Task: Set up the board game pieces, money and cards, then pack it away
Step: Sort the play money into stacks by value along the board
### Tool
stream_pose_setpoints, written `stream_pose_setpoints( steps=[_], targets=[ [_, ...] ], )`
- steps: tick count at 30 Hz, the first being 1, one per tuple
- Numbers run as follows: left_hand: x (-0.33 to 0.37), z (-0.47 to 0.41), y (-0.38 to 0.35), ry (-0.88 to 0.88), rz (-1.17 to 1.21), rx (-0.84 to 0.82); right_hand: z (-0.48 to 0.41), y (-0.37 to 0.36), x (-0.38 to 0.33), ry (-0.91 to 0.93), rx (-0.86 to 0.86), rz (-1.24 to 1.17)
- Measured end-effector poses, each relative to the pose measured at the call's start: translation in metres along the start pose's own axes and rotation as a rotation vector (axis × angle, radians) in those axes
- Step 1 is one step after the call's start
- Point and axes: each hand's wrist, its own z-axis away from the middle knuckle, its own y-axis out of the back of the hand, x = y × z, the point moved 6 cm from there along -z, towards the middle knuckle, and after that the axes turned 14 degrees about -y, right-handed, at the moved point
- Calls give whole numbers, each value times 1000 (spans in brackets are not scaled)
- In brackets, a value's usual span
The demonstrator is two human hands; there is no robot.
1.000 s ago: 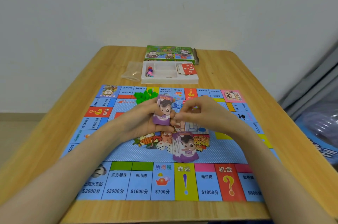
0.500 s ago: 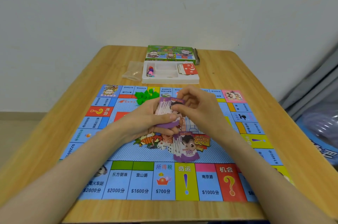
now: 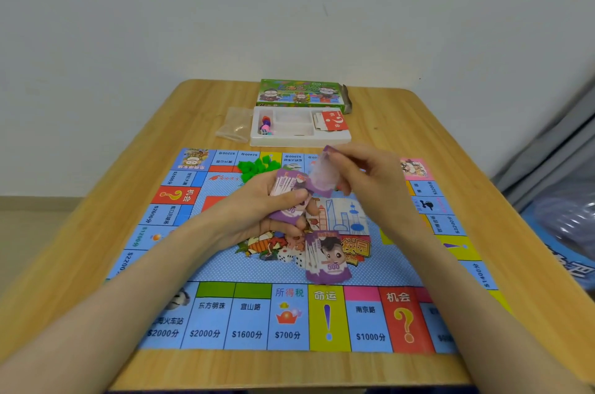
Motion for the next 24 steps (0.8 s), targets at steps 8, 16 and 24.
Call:
stream_pose_setpoints(
  steps=[8,16,24],
  targets=[
    [-1,-2,7,-7,51,82,17,-9,19,-491,-728,154],
    [-1,-2,7,0,38,89,21,-21,27,-525,-730,297],
    [-1,-1,7,8,42,78,22,-22,30,-536,-685,410]
  ],
)
